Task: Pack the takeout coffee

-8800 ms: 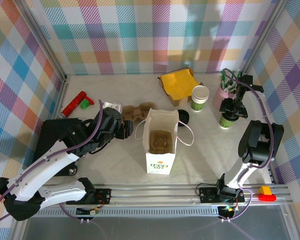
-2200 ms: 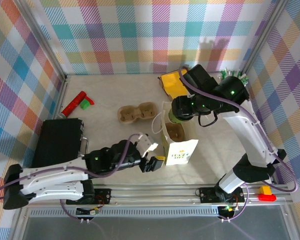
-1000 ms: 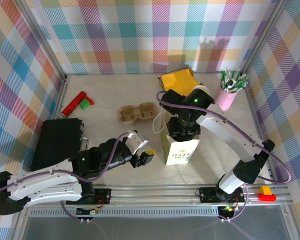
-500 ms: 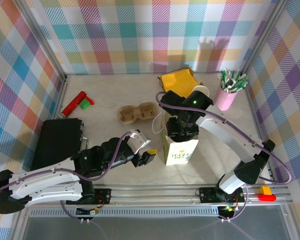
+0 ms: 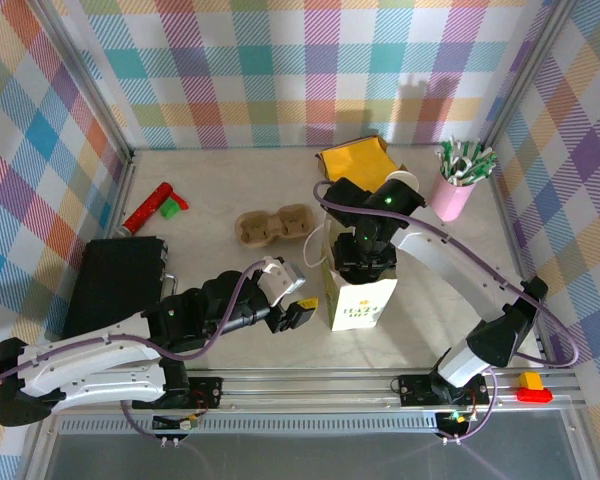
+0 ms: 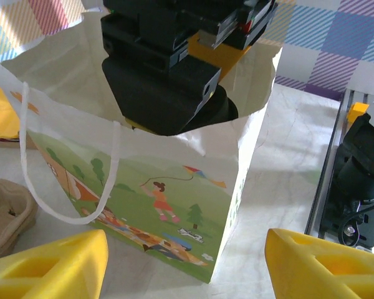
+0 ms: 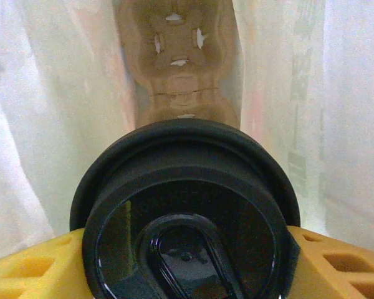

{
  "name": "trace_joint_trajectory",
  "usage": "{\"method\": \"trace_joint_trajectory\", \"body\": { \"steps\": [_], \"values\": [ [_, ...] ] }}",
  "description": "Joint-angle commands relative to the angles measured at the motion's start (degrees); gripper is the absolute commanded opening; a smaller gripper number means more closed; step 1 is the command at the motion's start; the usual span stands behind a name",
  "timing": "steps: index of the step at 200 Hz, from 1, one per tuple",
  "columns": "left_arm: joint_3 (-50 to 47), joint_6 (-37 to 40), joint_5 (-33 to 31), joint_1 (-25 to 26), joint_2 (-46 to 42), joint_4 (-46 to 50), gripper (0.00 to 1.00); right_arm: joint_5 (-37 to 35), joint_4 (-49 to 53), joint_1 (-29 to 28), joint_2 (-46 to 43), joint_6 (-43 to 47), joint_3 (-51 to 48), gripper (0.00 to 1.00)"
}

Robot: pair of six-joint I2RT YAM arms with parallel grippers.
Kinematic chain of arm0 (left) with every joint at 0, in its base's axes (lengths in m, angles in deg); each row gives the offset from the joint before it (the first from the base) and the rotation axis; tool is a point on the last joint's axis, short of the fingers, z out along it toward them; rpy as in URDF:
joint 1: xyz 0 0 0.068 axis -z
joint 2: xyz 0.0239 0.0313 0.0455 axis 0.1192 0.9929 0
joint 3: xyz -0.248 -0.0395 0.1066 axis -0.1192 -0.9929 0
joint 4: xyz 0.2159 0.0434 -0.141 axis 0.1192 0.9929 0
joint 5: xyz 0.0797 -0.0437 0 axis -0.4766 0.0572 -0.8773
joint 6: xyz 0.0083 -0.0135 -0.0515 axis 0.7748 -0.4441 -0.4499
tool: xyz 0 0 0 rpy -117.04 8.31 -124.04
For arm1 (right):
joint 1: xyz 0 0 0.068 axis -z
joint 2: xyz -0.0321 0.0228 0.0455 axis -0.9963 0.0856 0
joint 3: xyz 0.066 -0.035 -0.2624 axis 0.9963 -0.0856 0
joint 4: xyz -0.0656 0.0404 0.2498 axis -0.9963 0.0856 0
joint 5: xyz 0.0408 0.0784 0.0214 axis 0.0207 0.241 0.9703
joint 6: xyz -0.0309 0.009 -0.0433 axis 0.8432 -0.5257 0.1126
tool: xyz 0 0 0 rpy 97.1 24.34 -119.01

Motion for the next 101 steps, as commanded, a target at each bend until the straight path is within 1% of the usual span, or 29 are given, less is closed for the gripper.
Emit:
{"method": "trace_joint_trajectory", "body": {
  "steps": [1,101],
  "values": [
    [2.3,1.3,1.5,-0.6,0.7,-0.5,0.67,1.1,0.6,0.4,1.5,0.8,-0.1,0.54],
    [2.8,1.4,1.4,-0.6,2.1,-0.6,0.66,3.7,-2.0,2.0,2.7,2.1,-2.7,0.55]
  ]
}}
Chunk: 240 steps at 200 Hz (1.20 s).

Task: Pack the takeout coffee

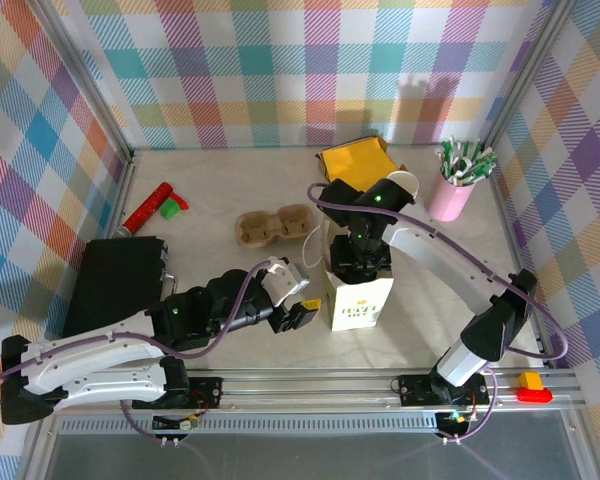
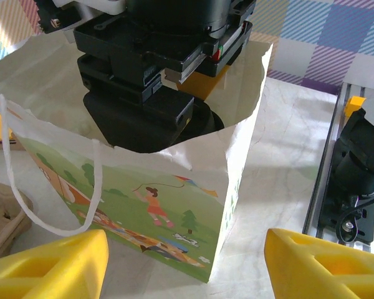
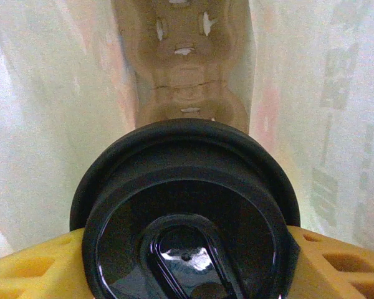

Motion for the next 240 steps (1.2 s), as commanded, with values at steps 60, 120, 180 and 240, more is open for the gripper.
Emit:
{"method": "trace_joint_trajectory", "body": {
  "steps": [60,120,180,240],
  "values": [
    [1.5,0.3,-1.3,-0.6,0.4,-1.3,0.66,1.3,-1.1,0.8,0.1,1.1,-1.6,0.55],
    [1.4,0.1,-2.0,-0.6,1.2,-1.6,0.66,1.3,-1.3,0.7,-0.9,0.8,-2.9,0.54],
    [1.8,0.1,-2.5,-0.6,1.8,-1.5,0.66,2.1,-2.4,1.2,-1.3,1.1,-4.3,0.55],
    [1.5,-0.1,-2.5,-0.6,1.5,-1.7,0.66,2.8,-3.8,1.7,-1.2,1.7,-5.6,0.55]
  ]
}}
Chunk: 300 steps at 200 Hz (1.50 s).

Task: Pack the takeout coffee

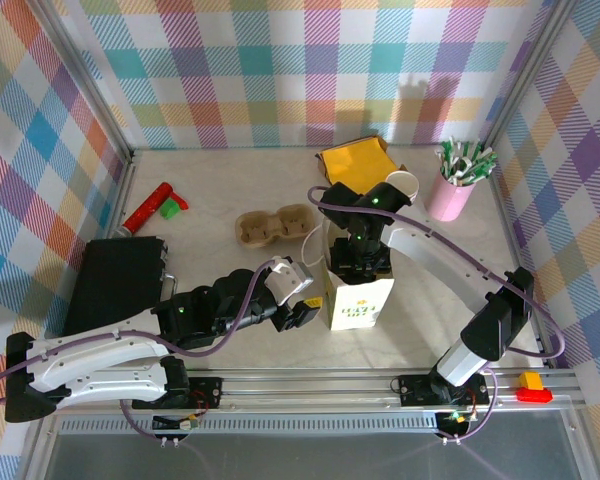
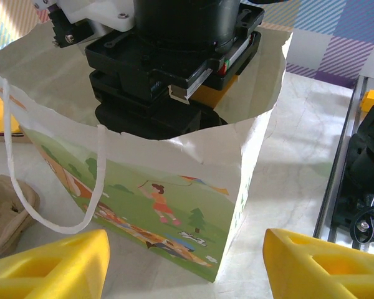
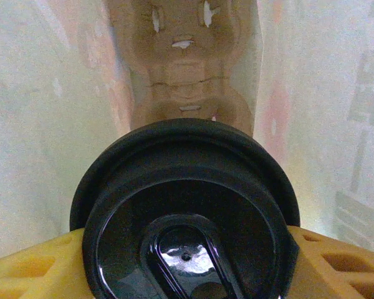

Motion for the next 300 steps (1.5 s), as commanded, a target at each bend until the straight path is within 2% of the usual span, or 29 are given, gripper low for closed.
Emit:
{"method": "trace_joint_trajectory", "body": {
  "steps": [1,155,300],
  "values": [
    [1.3,-0.1,-0.7,-0.6,-0.1,-1.6,0.66,1.2,-0.6,0.6,-1.1,1.3,-1.4,0.54],
    [2.1,0.1,-0.6,-0.6,0.9,-1.4,0.66,-1.4,5.6,0.4,0.0,2.6,3.2,0.53],
    [2.5,-0.2,-0.4,-0.6,0.9,-0.6,0.66,0.7,-2.0,0.4,-0.8,3.5,-4.5,0.52]
  ]
}}
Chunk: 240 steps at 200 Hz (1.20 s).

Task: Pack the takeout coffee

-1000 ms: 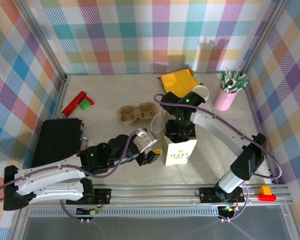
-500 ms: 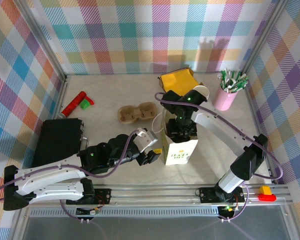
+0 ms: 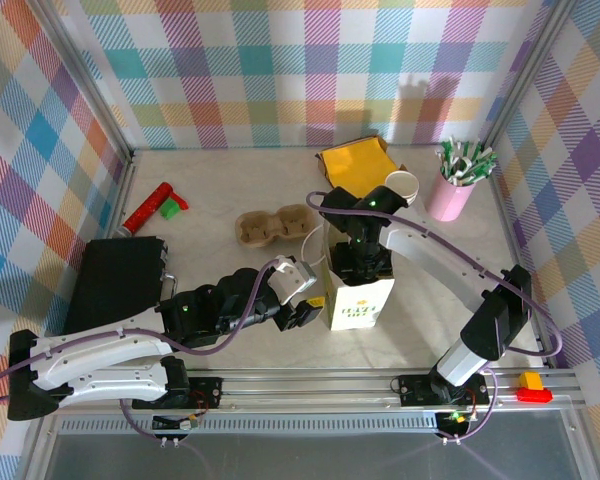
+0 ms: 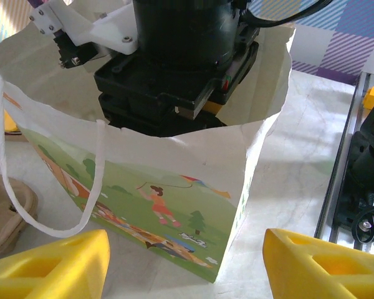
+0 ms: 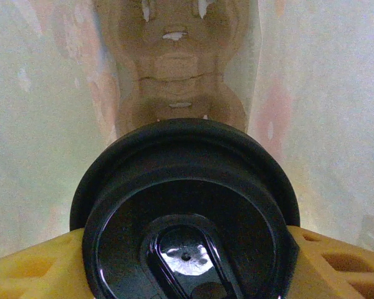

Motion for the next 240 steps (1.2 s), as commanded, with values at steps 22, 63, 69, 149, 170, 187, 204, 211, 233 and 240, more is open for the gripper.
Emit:
{"method": "trace_joint_trajectory", "body": {
  "steps": [22,63,69,149,170,187,204,211,233,240],
  "values": [
    [1.6,-0.2,-0.4,-0.6,-0.9,-0.7,0.66,0.7,-0.8,0.1,-1.0,0.8,-1.9,0.52],
    [1.5,-0.5,-0.4,-0.6,-0.9,-0.7,0.66,0.6,-0.5,0.0,-0.6,1.1,-2.4,0.52],
    [1.5,-0.6,-0.5,-0.6,-0.9,-0.7,0.66,0.6,-0.6,0.0,-0.5,1.1,-2.5,0.52],
    [1.0,-0.9,-0.5,-0.6,-1.3,-0.8,0.66,1.1,-1.9,0.0,0.4,1.8,-3.7,0.52],
    [0.9,-1.0,-0.4,-0.6,-1.3,-0.8,0.66,1.0,-2.5,0.1,0.2,1.7,-4.1,0.52],
    [1.0,-1.0,-0.6,-0.6,-1.3,-0.8,0.66,1.3,-2.7,0.1,0.2,1.7,-4.4,0.51],
    [0.9,-0.9,-0.6,-0.6,-1.3,-0.8,0.66,1.4,-2.6,0.0,0.5,1.7,-4.4,0.51],
    [0.8,-1.0,-0.6,-0.6,-1.3,-0.8,0.66,1.4,-2.6,0.0,0.6,1.8,-4.4,0.51],
    [0.8,-0.9,-0.7,-0.6,-1.3,-1.0,0.65,1.3,-2.6,-0.1,0.4,1.7,-4.2,0.51],
    [0.8,-0.9,-0.7,-0.6,-1.3,-1.0,0.66,1.4,-2.7,-0.1,0.4,1.8,-4.3,0.51]
  ]
}}
